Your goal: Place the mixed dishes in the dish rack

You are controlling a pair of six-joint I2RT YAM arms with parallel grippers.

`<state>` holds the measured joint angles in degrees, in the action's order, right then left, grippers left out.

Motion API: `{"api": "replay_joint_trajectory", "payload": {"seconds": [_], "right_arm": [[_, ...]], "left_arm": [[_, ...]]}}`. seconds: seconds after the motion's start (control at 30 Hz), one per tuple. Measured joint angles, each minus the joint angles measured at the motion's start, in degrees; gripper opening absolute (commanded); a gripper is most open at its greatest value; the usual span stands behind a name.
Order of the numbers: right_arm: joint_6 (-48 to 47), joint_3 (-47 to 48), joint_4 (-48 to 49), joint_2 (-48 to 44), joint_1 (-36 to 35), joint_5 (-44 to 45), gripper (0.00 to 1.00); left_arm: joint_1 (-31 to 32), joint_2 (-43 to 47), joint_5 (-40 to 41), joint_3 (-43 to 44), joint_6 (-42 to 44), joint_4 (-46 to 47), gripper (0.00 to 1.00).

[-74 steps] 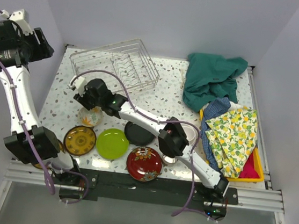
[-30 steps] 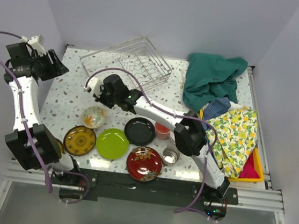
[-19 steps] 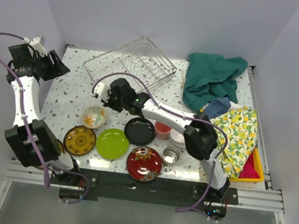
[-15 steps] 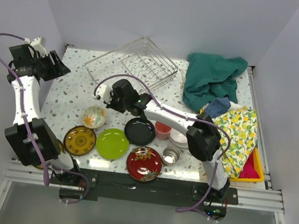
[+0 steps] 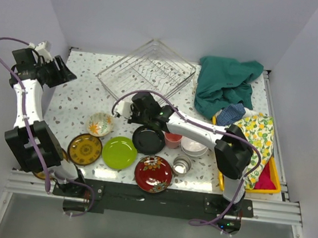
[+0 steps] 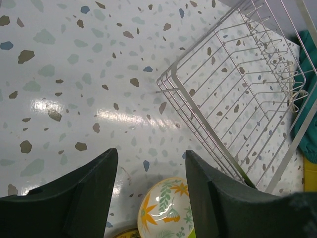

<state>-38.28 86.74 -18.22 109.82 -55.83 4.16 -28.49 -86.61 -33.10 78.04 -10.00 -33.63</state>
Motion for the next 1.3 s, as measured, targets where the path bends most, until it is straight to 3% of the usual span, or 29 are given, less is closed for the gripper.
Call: {"api": "replay_joint_trajectory", "payload": {"seconds": [0.03, 0.1, 0.17, 0.3, 0.53, 0.73, 1.03, 1.17, 1.2, 1.3], "right_arm": [[-0.52, -0.2, -0.28, -0.22, 0.11, 0.22, 0.0], [-1.51, -0.26, -1.27, -0.48, 0.37, 0.42, 0.1], [-1.92, -0.2, -2.01, -0.61, 0.55, 0.42, 0.29], [-1.55, 1.68, -7.87, -0.57, 1.51, 0.35, 0.44], [2.58, 14.25, -15.93, 1.09, 3.28, -5.33, 0.49], [7.41, 28.39, -18.86, 10.36, 3.17, -8.7, 0.49], [12.13, 34.73, -24.06, 21.31, 3.17, -10.14, 0.46], [13.29, 37.2, -24.65, 22.95, 3.17, -9.66, 0.25], [13.51, 37.33, -24.68, 22.95, 3.21, -9.53, 0.14], [14.51, 37.46, -24.55, 22.95, 3.48, -9.16, 0.0]], "left_arm": [[0.0, -0.17, -0.13, 0.07, 0.0, -0.11, 0.62], [0.02, -0.79, -0.39, 0.44, -0.02, -0.35, 0.63], [0.09, -1.55, -0.66, 0.98, -0.02, -0.59, 0.68], [0.46, -2.91, -1.79, 2.73, 0.09, -1.68, 0.73], [2.03, -3.3, -5.46, 4.37, 0.07, -1.68, 0.73], [2.62, -3.3, -5.79, 4.37, -0.46, -1.36, 0.73], [2.69, -3.19, -5.7, 4.33, -0.52, -1.2, 0.73], [2.69, -2.19, -5.66, 3.43, -0.48, -1.4, 0.73], [2.69, -1.92, -5.66, 3.28, -0.48, -1.42, 0.73], [2.69, -1.03, -5.64, 2.71, -0.46, -1.42, 0.73]]}}
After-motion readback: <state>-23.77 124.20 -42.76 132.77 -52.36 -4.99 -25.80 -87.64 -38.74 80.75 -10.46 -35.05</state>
